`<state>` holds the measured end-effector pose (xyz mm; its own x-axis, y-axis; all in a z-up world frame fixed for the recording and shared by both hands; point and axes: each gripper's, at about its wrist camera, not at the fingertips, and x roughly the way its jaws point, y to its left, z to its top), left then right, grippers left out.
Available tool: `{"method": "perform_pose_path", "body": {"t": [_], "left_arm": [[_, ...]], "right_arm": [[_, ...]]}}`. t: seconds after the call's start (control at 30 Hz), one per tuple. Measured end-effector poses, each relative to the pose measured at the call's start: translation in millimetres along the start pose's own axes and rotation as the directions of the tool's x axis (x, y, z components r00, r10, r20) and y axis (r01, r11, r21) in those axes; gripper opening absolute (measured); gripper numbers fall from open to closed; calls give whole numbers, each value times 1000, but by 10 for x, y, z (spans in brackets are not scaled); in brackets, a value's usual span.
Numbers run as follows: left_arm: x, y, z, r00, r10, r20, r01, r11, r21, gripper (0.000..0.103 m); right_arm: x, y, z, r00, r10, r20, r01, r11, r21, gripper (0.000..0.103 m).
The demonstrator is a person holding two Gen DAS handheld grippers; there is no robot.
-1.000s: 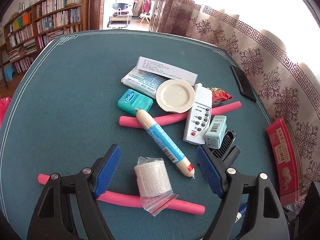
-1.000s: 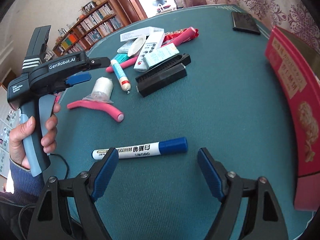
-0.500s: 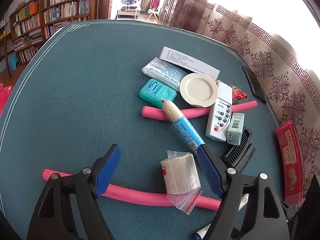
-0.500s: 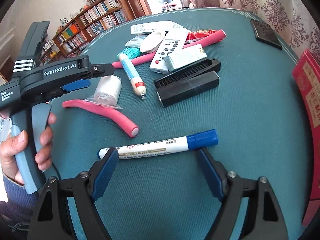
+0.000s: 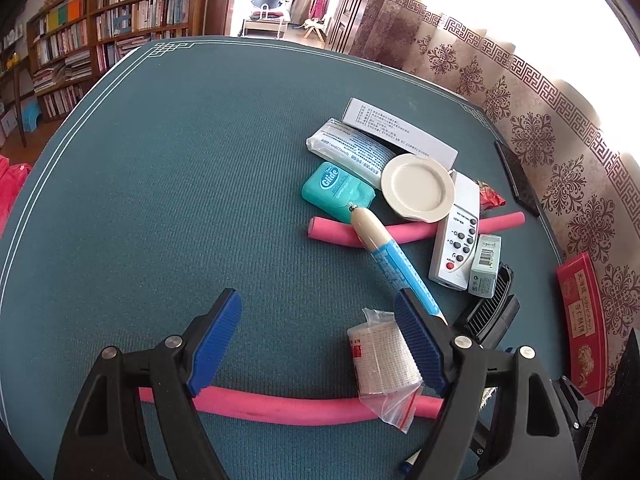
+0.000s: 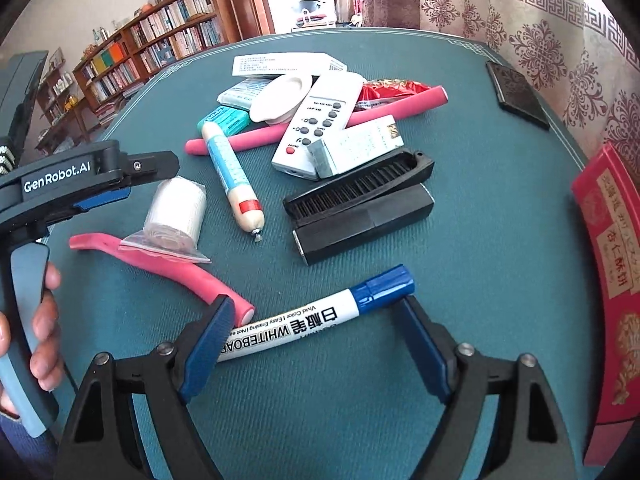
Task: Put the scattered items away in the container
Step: 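Move the right tool to the blue-capped marker and close on it, then lift the marker with the right tool while the left tool grasps the bandage roll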
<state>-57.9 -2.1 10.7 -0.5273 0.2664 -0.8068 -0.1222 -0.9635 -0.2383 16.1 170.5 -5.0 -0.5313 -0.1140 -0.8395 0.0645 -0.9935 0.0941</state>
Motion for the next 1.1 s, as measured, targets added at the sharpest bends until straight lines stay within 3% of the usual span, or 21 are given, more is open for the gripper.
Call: {"method": "perform_pose_path", "body": {"t": [0.13,0.2,0.3,0.57,0.67,0.73,0.83,0.93,1.1], "left_arm": [[25,-21,19,1000,-3,-2,3,1000,-4,81],[17,-21,9,1000,-3,-2,3,1000,-7,81],[24,-28,7,1000,-2,-4,2,1000,-2,81],[31,-29,-22,1000,-7,-10,8,1000,10,81],[36,-102,-33,1000,-7,-14,7,1000,23,81],[20,-144,-52,1000,-4,-16,5,999,35,81],[13,-206,-94,1000,-5,-21,6,999,47,81],[-15,-236,-149,1000,-6,-25,8,999,51,81],[-78,-264,-229,999,-2,-34,4,998,69,81]], "right_arm": [[-7,121,-37,999,-48,7,49,992,-115,91],[94,170,-65,997,-64,-49,56,988,-146,92],[65,221,-83,995,-99,-12,96,979,-181,94],[-17,-141,-193,996,-87,-27,83,988,-132,92],[-87,-330,-222,996,-92,-15,90,992,-90,78],[-87,-404,-186,995,-101,-1,100,992,-72,59],[-72,-492,-159,995,-95,15,95,994,-49,41],[-130,-515,-207,996,-88,20,89,995,-43,31],[-203,-519,-307,997,-74,25,75,995,-67,30]]}}
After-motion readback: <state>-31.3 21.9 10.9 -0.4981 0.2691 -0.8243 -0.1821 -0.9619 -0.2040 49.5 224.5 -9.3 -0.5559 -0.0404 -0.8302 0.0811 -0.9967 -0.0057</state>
